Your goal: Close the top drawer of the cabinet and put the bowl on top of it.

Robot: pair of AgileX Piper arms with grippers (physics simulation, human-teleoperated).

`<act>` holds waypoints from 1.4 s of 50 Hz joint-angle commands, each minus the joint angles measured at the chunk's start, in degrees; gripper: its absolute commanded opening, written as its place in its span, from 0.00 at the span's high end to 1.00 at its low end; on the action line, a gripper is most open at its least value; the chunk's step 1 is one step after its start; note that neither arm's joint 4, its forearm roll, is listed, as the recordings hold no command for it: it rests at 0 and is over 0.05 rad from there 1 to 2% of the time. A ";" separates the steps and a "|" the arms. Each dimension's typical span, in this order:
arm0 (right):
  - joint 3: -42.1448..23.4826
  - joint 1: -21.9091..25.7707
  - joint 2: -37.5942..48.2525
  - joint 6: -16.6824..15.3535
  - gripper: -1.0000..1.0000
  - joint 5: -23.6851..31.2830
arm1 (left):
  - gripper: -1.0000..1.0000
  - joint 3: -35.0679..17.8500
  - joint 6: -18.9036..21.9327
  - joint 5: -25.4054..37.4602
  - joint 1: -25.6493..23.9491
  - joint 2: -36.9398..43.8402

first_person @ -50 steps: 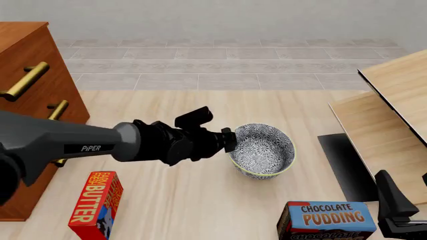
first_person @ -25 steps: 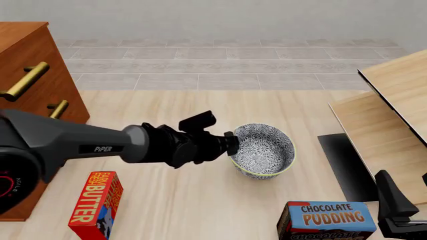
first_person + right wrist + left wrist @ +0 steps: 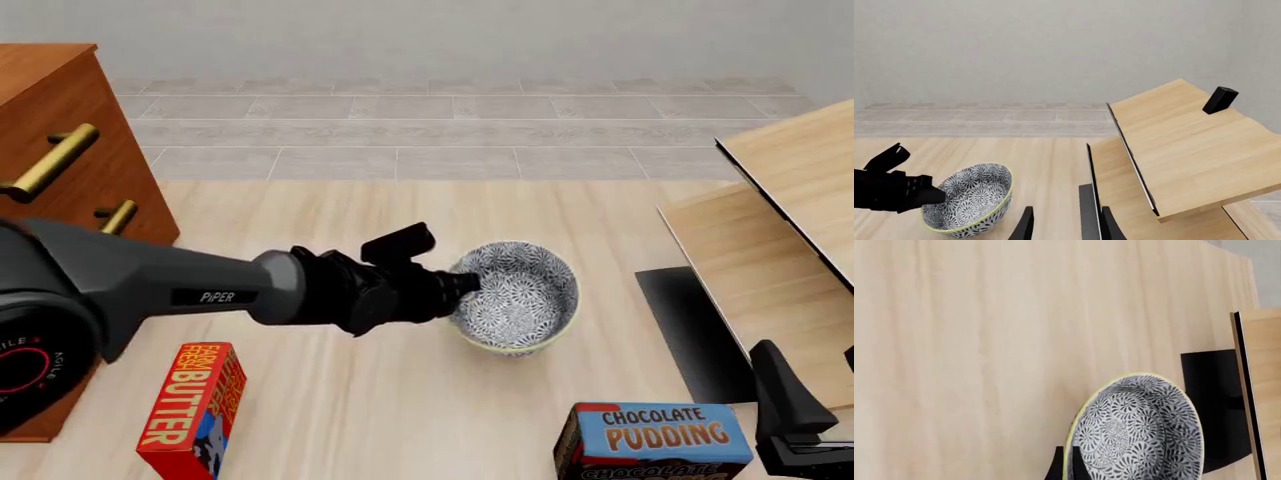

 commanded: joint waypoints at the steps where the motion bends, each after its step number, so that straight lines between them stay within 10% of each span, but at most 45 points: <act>1: -0.04 0.01 -0.09 -0.01 0.00 0.09 | 1.00 0.20 0.51 0.51 0.60 -0.99; 70: -0.04 0.02 -0.08 -0.02 0.00 0.09 | 1.00 7.16 4.50 19.96 6.47 -38.01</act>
